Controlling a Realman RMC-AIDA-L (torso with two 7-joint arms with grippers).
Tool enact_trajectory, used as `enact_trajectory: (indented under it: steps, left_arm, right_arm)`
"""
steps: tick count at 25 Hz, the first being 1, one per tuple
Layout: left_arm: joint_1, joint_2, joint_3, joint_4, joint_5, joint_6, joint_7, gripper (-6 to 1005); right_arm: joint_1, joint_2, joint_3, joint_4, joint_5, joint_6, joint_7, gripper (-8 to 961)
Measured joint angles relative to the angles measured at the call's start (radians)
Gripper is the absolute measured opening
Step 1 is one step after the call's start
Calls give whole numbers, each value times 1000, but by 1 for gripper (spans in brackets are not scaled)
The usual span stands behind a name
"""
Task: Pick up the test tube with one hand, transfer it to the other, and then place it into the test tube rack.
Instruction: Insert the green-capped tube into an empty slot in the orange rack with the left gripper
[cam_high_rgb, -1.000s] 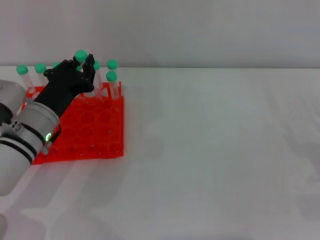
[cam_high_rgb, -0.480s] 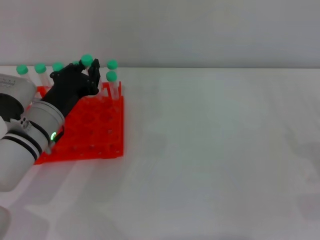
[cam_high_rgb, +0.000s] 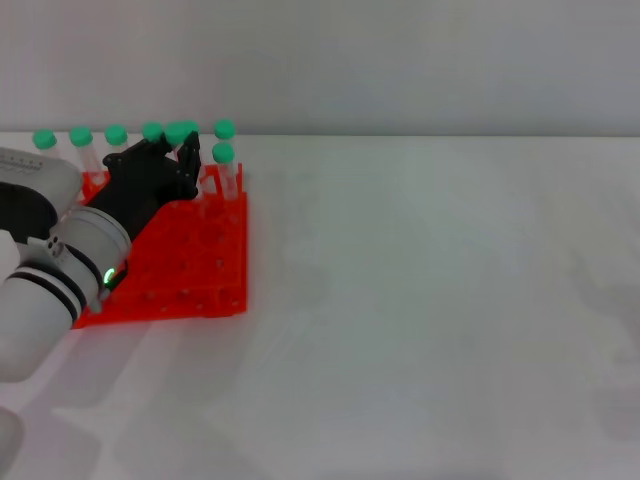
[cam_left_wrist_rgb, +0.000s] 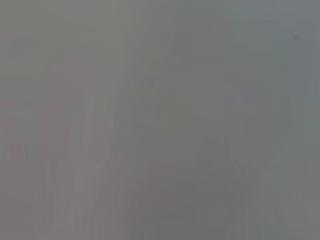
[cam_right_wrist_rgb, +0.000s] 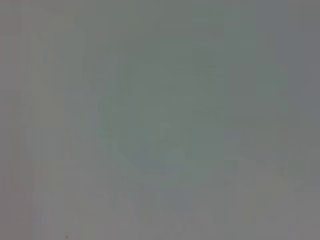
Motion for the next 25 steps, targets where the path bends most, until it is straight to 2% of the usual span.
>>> enact_trajectory:
  steps: [11, 20, 25]
  left_arm:
    - [-15, 0, 0, 1, 71, 61, 1, 280]
    - [21, -3, 0, -9, 72, 54, 2, 289]
    - [93, -4, -7, -43, 68, -6, 2, 510]
  right_arm:
    - [-1, 0, 0, 2, -1, 5, 0, 703]
    - [-3, 0, 0, 13, -1, 19, 5, 704]
    - [-8, 0, 0, 15, -1, 24, 7, 704]
